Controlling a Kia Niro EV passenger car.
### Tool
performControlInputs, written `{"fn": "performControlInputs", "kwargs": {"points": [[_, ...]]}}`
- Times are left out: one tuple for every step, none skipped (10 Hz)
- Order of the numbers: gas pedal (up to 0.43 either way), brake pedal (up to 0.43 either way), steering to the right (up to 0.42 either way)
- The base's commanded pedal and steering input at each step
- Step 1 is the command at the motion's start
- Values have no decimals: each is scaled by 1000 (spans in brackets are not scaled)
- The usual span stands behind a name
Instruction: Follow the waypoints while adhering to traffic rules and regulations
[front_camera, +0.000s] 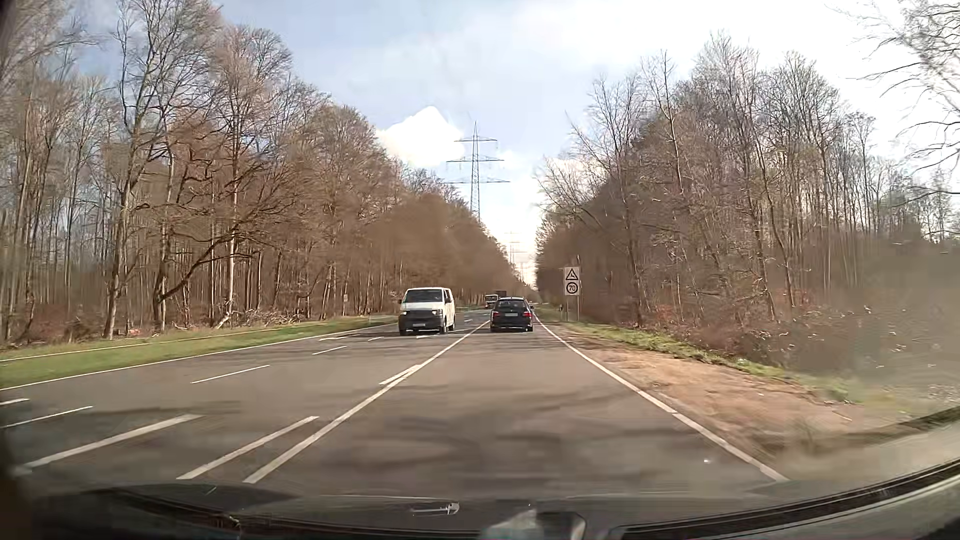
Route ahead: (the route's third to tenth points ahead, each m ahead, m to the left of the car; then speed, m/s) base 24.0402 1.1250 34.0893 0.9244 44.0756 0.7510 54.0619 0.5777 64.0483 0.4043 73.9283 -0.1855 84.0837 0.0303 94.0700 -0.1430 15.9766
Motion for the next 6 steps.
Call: {"fn": "performControlInputs", "kwargs": {"points": [[331, 0, -1], [331, 0, 0], [331, 0, 2], [331, 0, 4], [331, 0, 4], [331, 0, 4]]}}
